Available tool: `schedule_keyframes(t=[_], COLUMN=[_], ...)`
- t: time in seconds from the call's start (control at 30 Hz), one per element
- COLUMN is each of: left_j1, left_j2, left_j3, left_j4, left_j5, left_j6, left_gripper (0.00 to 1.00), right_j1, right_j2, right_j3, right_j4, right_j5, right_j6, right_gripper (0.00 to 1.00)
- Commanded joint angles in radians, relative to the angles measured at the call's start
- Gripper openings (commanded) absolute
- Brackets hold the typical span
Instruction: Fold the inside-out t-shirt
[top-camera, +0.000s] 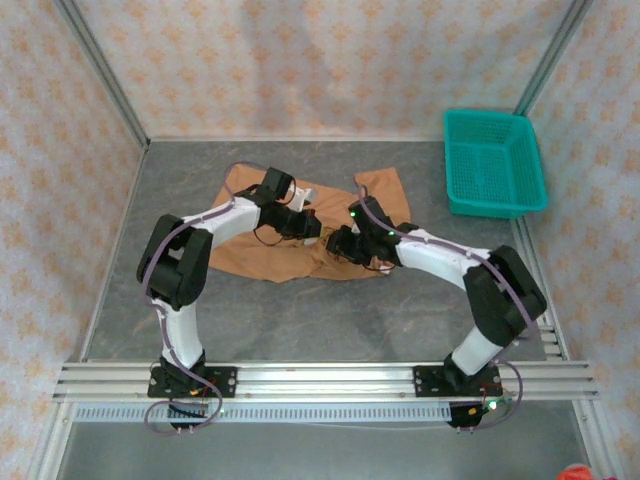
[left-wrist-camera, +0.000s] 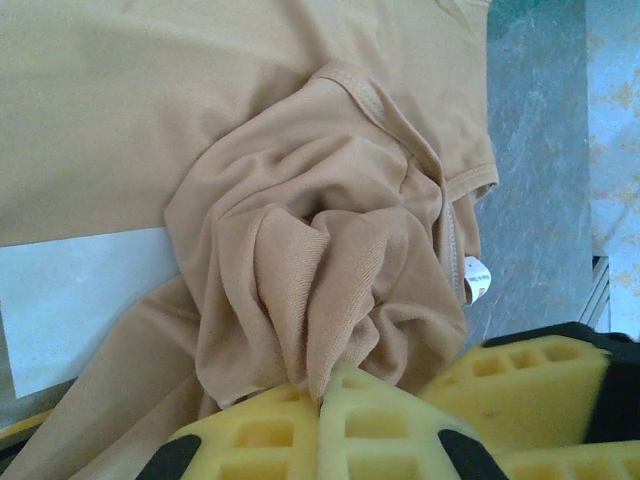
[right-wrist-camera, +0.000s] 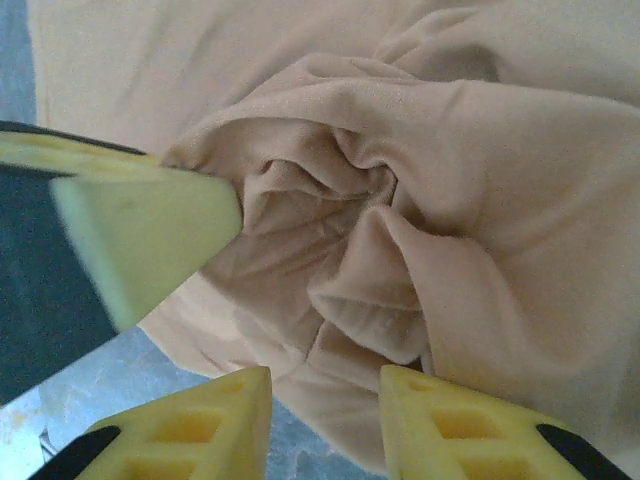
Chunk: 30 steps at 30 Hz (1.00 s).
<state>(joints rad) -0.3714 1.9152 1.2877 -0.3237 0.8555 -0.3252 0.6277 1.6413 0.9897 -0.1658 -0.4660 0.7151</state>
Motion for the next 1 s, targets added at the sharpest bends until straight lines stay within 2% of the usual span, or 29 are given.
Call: schedule_keyframes(t=[0.0, 0.1, 0.2, 0.23, 0.33, 0.37, 0.57, 0.77, 0.87, 0.97], left_j1=[-0.008, -0.008, -0.008, -0.008, -0.008, -0.008, -0.004, -0.004, -0.007, -0.022], left_j2=[-0.039, -0.041, -0.041, -0.041, -0.042, -0.041, -0.013, -0.012, -0.017, -0.04], left_j3=[-0.019, -0.027, -0.031, -0.033, -0.028, -0.026, -0.008, 0.007, 0.003, 0.001], left_j4=[-0.002, 0.004, 0.006, 0.006, -0.007, -0.011, -0.012, -0.002, 0.008, 0.012], left_j5=[-0.013, -0.011, -0.009, -0.009, -0.013, -0.015, -0.024, -0.013, -0.012, -0.016], left_j6=[-0.009, -0.009, -0.009, -0.009, 0.002, 0.006, 0.011, -0.007, -0.022, -0.032], left_gripper=[0.0, 0.0, 0.0, 0.0, 0.0, 0.0, 0.0, 0.0, 0.0, 0.0], right_j1=[0.005, 0.005, 0.004, 0.004, 0.001, 0.001, -0.025, -0.143, -0.194, -0.214], right_j2=[0.061, 0.115, 0.158, 0.168, 0.162, 0.148, -0.092, -0.349, -0.396, -0.344], right_j3=[0.038, 0.054, 0.068, 0.072, 0.073, 0.075, 0.061, -0.035, -0.085, -0.115], right_j4=[0.043, 0.07, 0.081, 0.077, 0.07, 0.056, -0.107, -0.162, -0.127, -0.071], right_j5=[0.05, 0.085, 0.122, 0.139, 0.126, 0.119, 0.106, 0.083, 0.064, 0.025], right_j6=[0.058, 0.102, 0.125, 0.126, 0.122, 0.115, 0.017, 0.008, 0.021, 0.038], right_gripper=[0.39, 0.42, 0.4, 0.35, 0.03, 0.0, 0.0, 0.0, 0.0, 0.0])
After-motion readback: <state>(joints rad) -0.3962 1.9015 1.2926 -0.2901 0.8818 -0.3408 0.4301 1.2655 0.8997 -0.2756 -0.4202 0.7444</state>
